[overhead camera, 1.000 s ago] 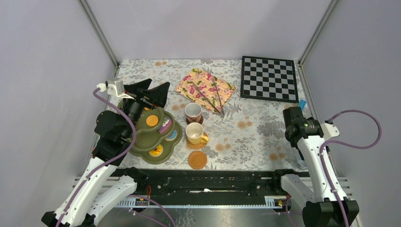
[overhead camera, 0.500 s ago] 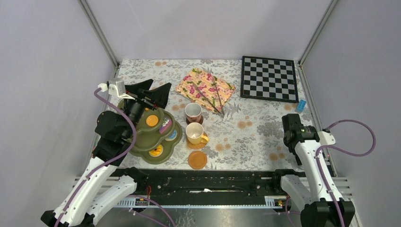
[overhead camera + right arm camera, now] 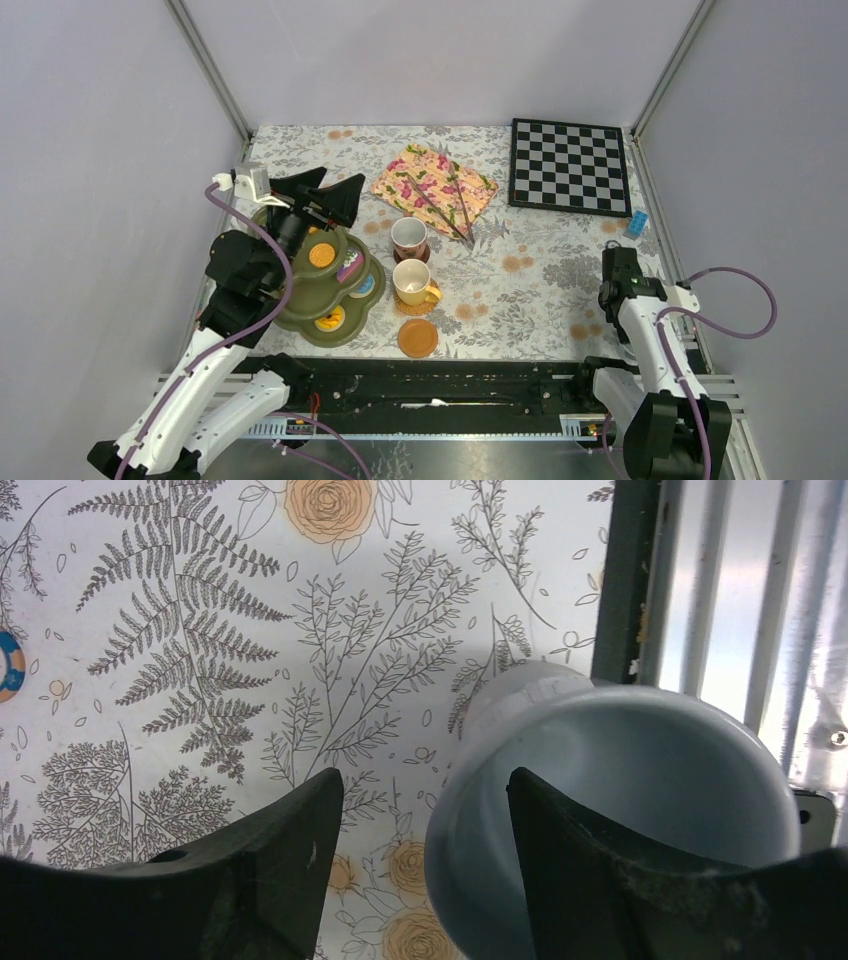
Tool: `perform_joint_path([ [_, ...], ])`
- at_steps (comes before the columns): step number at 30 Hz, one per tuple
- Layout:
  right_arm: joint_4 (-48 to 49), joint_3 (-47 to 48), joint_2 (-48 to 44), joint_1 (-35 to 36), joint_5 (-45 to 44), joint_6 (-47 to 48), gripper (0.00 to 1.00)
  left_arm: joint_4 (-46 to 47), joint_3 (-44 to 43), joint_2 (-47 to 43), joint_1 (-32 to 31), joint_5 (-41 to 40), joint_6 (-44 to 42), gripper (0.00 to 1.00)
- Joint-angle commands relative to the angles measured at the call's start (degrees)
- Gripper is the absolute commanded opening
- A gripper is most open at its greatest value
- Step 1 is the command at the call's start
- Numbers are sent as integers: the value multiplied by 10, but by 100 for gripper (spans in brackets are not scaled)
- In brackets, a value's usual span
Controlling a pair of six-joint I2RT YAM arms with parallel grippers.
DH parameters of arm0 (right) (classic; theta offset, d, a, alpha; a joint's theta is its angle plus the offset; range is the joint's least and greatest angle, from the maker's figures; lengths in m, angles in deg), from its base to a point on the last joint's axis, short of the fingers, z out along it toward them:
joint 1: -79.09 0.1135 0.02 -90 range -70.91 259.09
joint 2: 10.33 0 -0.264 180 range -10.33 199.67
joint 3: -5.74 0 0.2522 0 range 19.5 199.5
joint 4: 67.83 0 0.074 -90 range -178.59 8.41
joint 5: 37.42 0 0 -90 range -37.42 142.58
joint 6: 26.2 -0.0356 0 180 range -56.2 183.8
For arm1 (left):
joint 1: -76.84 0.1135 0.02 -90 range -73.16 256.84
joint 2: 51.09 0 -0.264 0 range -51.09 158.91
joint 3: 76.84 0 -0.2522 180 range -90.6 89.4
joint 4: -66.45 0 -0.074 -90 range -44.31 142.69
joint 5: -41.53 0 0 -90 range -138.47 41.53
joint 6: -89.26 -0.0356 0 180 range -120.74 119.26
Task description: Serve the afternoon tea
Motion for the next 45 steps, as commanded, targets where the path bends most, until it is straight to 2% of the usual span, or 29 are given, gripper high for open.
perform_joint_path([
  [1,51,-16,9,-5,2,6,66,20,-11,6,-2,-5,-8,99],
  [7,70,-31,0,-6,-4,17,46,20,-11,10,-2,-4,-8,99],
  [14,86,-29,-18,-6,-17,48,14,18,-12,10,-2,-4,-8,99],
  [18,111,-21,-31,-6,-22,91,5,18,-12,10,-2,-3,-8,99],
  [19,122,-16,-33,-6,-23,110,0,18,-13,9,-2,-2,-8,99],
  [22,193,3,-29,-5,10,225,0,18,-13,9,-2,-1,-8,99],
  [28,310,54,-2,0,179,475,0,17,-14,7,-1,-2,-8,99],
  [33,405,74,-30,28,517,647,0,17,-13,9,0,-2,-8,99],
  [35,494,60,-48,47,682,684,0,17,-13,7,2,-2,-8,99],
  [37,588,40,-61,85,796,690,0,17,-13,6,3,-4,-8,99],
  [39,647,34,-66,140,860,696,0,17,-13,4,3,-5,-8,99],
  [41,642,49,-60,204,889,737,0,16,-13,1,4,-8,-8,99],
  [45,517,109,-29,321,931,872,0,15,-12,-5,5,-17,-8,99],
])
